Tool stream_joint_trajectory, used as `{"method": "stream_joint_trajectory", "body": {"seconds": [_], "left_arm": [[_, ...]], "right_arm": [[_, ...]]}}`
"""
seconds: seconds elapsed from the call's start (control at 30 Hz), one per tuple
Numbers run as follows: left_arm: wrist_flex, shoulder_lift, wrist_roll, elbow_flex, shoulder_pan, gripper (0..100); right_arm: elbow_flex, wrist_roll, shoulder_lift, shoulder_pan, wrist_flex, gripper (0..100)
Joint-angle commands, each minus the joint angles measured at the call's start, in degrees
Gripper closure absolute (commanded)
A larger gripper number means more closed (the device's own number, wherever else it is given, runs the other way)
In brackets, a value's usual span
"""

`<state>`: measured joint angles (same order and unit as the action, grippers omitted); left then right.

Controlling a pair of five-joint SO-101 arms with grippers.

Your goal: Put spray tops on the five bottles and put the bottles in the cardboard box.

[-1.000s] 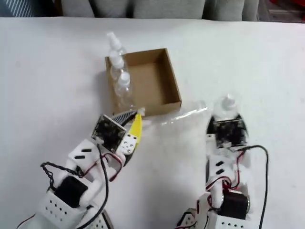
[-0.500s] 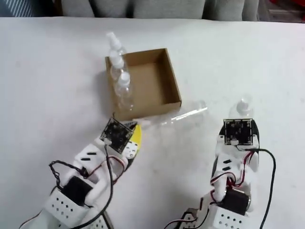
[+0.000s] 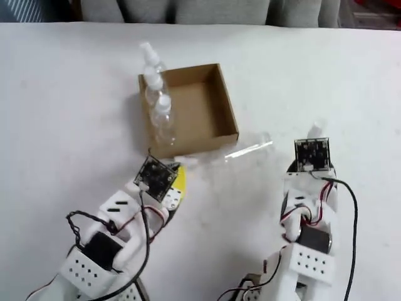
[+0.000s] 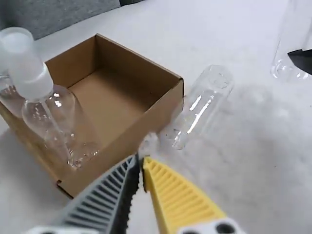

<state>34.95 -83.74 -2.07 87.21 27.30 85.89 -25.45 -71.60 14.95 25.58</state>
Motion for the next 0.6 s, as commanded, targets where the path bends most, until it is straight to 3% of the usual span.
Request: {"method": "stream_joint_trajectory", "body": {"seconds": [0.0, 0.27, 0.57], "left_arm": [[-1.8, -0.9, -0.5, 0.2, -0.3, 98], [-12.6, -0.9, -0.6, 6.7, -0.4, 98], [-14.2, -0.9, -0.6, 7.4, -2.8, 98]], "right_arm": [[-3.3, -0.4, 5.3, 0.7, -4.9, 98.2], [-3.2, -0.1, 11.3, 0.7, -8.2, 98.2], [-3.2, -0.1, 14.2, 0.7, -8.2, 98.1]]}}
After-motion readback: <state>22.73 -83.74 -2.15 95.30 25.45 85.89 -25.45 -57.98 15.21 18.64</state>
